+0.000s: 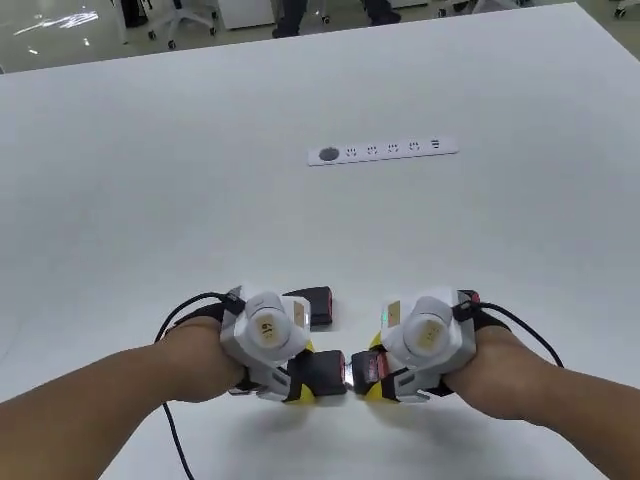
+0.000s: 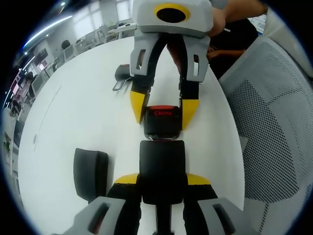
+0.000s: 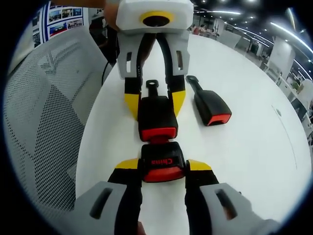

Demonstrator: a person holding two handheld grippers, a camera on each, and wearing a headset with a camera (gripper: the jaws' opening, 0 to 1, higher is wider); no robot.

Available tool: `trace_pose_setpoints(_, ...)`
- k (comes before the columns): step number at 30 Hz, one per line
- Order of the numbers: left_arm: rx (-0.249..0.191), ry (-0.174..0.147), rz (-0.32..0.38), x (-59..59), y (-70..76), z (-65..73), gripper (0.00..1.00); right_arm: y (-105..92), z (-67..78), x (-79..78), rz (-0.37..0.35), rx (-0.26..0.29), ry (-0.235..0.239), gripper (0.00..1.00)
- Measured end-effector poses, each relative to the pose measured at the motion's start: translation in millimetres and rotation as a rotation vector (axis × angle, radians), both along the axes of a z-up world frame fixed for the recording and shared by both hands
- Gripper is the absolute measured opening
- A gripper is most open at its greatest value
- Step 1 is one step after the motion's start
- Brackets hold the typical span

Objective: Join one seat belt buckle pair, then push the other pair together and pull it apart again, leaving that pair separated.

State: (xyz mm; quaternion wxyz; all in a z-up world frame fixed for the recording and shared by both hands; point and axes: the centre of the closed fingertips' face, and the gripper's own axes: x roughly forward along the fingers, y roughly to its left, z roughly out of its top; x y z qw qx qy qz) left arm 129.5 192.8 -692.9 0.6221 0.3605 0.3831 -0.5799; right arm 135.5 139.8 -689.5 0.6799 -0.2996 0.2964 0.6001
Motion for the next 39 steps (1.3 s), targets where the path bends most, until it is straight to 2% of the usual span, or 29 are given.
trace_pose_setpoints(7,0.001,-0.003,-0.001,0.4,2.1,0.0,0.33,1.3,-1.9,-0.3,-0.015,0.010,0.003,0.33)
trace_pose_setpoints(11,0.011,-0.003,-0.005,0.4,0.9,0.9,0.33,0.8,2.6,-2.4,-0.016,0.007,0.005,0.33)
trace_pose_setpoints(12,0.014,0.000,-0.007,0.2,0.3,1.1,0.33,1.4,-2.8,0.1,-0.015,0.010,0.004,0.33)
trace_pose_setpoints(16,0.021,0.004,-0.011,-1.9,-1.0,3.2,0.33,2.7,-4.6,0.5,-0.015,0.024,-0.003,0.33)
trace_pose_setpoints(19,0.023,0.000,-0.008,-2.7,-0.8,4.6,0.33,2.0,1.1,-1.9,-0.019,0.030,-0.006,0.33)
trace_pose_setpoints(27,0.036,0.002,-0.004,-4.4,-1.7,7.2,0.34,2.7,-0.2,-1.0,-0.029,0.048,-0.003,0.34)
trace_pose_setpoints(37,0.055,0.007,0.017,-1.1,2.8,3.5,0.34,3.9,0.3,-0.3,-0.042,0.028,-0.004,0.35)
trace_pose_setpoints(39,0.060,0.011,0.045,0.0,4.2,3.0,0.35,4.0,0.4,-0.1,-0.051,0.026,-0.004,0.35)
